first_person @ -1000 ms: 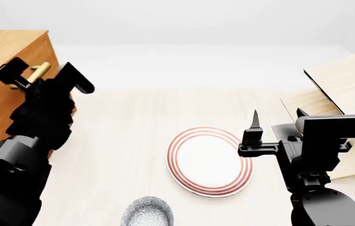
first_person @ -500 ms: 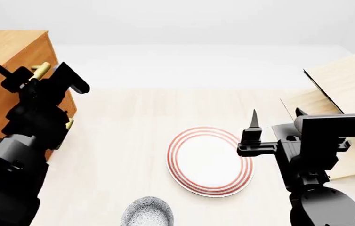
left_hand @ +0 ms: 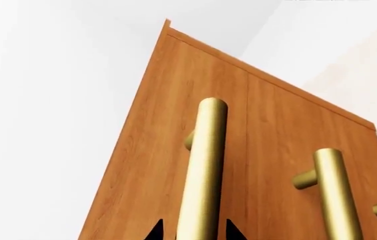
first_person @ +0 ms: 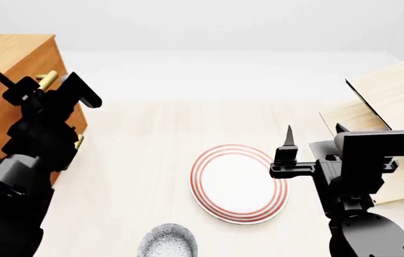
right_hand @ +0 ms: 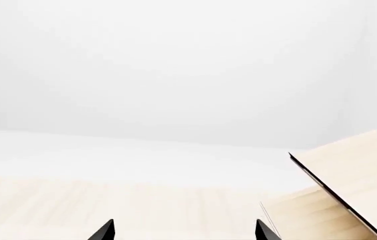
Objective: Open the top drawer of the cabinet and put the bowl in it.
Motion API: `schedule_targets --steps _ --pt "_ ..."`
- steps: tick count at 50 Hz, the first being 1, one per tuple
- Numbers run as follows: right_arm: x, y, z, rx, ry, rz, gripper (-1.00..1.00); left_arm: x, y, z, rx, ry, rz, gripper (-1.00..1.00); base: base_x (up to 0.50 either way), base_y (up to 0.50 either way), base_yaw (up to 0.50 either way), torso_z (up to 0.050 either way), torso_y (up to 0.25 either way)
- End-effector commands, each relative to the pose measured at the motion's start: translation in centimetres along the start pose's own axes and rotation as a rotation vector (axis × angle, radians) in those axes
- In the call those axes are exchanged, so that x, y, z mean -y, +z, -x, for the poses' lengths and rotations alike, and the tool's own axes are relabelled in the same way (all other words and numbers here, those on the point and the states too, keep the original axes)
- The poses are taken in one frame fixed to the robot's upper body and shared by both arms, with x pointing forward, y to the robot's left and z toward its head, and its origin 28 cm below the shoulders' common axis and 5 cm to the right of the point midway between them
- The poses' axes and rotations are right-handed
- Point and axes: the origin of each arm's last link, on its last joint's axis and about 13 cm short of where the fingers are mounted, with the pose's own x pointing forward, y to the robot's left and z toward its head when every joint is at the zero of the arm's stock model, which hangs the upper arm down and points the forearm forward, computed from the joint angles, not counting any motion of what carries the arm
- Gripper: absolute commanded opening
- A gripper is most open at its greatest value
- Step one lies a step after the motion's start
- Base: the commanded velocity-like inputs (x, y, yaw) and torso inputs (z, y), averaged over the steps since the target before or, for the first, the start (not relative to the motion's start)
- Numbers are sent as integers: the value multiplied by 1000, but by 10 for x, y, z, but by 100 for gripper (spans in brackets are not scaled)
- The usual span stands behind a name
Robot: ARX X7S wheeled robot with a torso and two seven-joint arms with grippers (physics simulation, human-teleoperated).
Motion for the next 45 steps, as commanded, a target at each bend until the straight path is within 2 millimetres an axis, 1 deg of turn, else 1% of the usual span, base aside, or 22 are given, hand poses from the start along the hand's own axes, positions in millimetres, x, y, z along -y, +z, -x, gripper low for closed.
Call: schedule_targets --steps 1,9,29,45 --pt "0 -1 0 0 -1 -1 100 6 17 7 75 -55 69 -100 0 0 0 0 0" --pt "0 -1 1 1 -2 -3 100 8 21 15 108 -76 62 -100 0 0 -3 0 0" --pt "0 -3 0 -3 -3 -7 100 17 26 21 158 -100 52 -100 2 0 -3 0 -1" --pt "0 -4 0 -6 -2 -11 100 22 30 31 204 -124 38 -100 4 0 -4 0 -3"
